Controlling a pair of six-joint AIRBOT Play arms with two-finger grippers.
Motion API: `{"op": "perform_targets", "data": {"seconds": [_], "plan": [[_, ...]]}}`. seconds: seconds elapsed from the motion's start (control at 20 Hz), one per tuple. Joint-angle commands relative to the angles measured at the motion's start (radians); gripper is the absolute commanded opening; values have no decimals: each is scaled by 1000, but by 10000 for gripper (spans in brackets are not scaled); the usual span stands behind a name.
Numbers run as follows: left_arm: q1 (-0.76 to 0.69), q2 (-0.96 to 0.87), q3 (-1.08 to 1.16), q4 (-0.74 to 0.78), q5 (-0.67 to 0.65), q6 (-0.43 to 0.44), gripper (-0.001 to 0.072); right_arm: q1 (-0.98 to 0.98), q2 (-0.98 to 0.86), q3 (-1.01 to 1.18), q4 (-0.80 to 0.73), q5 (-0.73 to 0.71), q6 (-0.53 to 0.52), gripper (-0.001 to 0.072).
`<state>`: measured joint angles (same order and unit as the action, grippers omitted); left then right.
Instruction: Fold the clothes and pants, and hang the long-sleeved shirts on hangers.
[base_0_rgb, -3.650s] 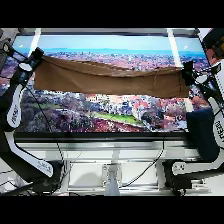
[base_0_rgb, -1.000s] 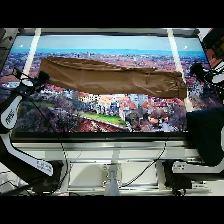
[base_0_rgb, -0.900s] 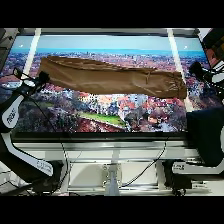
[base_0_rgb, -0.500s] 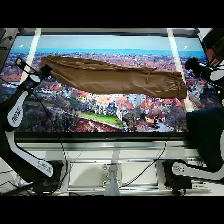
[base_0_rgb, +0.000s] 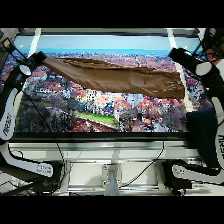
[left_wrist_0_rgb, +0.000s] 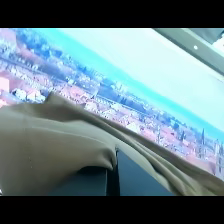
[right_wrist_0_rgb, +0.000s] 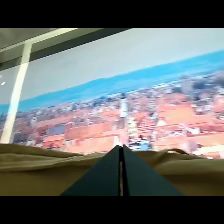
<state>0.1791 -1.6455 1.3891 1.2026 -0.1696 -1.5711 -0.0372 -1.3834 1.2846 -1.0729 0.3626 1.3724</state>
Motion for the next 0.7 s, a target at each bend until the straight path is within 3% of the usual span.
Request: {"op": "perform_targets", "data": {"seconds": [0.0,0.45,0.65], "plan": [[-3,68,1,62,-84,19,16,110,-91,86,7,-9,56,33],[-13,96,1,62,-169,19,16,336,-436,458,8,92,154,32],[-19,157,1,62,-217,26,16,396,-567,595,18,172,259,31]]}}
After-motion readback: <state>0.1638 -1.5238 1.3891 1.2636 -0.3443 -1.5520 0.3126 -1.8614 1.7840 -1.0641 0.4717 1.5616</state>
